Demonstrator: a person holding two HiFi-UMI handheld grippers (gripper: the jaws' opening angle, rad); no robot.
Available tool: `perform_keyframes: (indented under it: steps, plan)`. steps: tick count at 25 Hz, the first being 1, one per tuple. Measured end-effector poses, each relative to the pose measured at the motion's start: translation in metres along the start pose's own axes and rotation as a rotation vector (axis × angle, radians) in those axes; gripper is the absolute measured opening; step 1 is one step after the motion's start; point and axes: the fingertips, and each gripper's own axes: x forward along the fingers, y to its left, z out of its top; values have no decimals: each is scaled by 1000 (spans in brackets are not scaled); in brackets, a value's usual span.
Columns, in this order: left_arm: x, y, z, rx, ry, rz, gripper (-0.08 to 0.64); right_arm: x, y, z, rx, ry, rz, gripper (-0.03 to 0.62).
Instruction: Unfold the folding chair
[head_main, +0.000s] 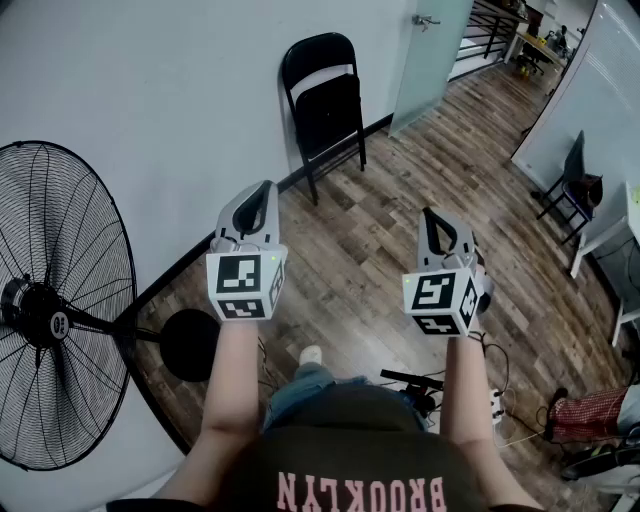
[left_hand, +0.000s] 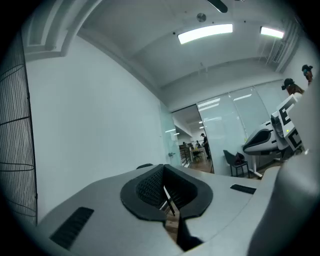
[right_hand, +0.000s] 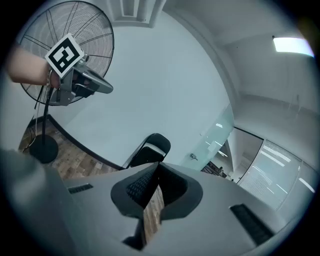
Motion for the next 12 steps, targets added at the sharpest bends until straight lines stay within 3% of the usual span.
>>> perform_keyframes:
  steps: [12]
  plan:
    - [6,7,-6,10,-8,-5,-5,3,-12,2,201,-71,-7,2]
